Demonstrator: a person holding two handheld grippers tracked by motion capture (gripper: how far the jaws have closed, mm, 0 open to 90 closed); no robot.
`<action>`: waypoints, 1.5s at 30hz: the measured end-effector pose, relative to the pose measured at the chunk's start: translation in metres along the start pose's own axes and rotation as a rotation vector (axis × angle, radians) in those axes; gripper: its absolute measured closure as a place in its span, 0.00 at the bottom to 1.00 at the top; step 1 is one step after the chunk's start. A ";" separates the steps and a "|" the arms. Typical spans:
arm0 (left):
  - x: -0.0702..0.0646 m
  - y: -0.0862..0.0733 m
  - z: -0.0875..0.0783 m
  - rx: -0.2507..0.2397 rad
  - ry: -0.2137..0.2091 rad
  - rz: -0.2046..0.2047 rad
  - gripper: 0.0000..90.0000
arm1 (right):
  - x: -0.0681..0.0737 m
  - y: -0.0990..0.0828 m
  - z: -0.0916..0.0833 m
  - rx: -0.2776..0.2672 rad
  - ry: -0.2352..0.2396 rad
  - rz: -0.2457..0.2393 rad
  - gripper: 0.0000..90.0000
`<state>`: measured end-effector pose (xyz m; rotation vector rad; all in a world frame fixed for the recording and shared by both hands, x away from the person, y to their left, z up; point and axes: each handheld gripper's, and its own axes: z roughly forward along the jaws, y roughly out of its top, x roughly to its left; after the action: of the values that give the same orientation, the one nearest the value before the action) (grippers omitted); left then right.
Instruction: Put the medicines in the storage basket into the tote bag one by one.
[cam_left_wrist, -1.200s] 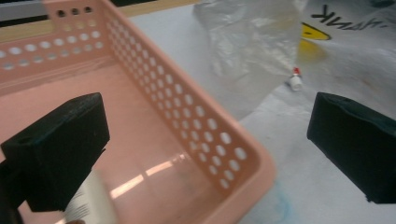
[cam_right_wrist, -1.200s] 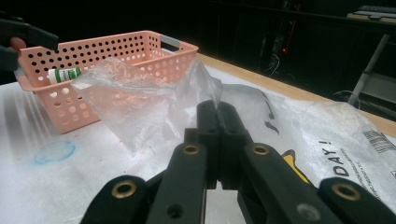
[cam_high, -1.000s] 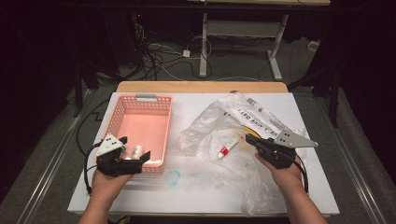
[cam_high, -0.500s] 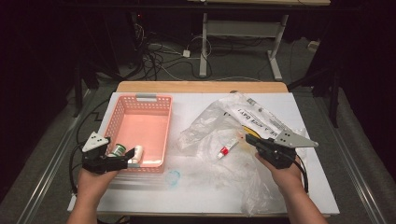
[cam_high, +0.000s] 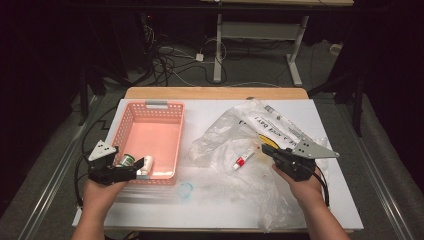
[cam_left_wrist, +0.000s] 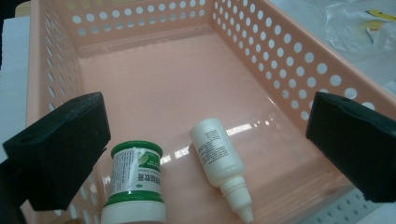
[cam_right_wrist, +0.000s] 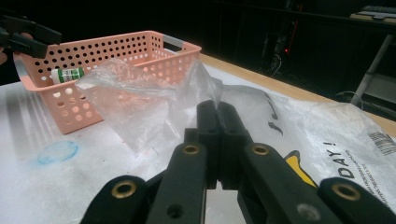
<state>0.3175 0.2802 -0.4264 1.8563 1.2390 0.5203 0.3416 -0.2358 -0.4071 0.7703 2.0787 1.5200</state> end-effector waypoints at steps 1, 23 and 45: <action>0.000 0.001 0.000 0.006 -0.001 0.001 0.00 | 0.000 0.000 0.000 0.001 0.000 -0.001 1.00; 0.015 0.044 0.029 0.265 -0.022 -0.018 0.16 | 0.001 0.003 -0.002 -0.006 0.009 -0.008 1.00; 0.036 0.054 0.039 0.589 0.012 -0.066 0.50 | 0.005 0.001 0.002 0.006 0.025 -0.009 1.00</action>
<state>0.3904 0.2872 -0.4087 2.2786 1.5725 0.1294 0.3393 -0.2309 -0.4068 0.7468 2.1035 1.5264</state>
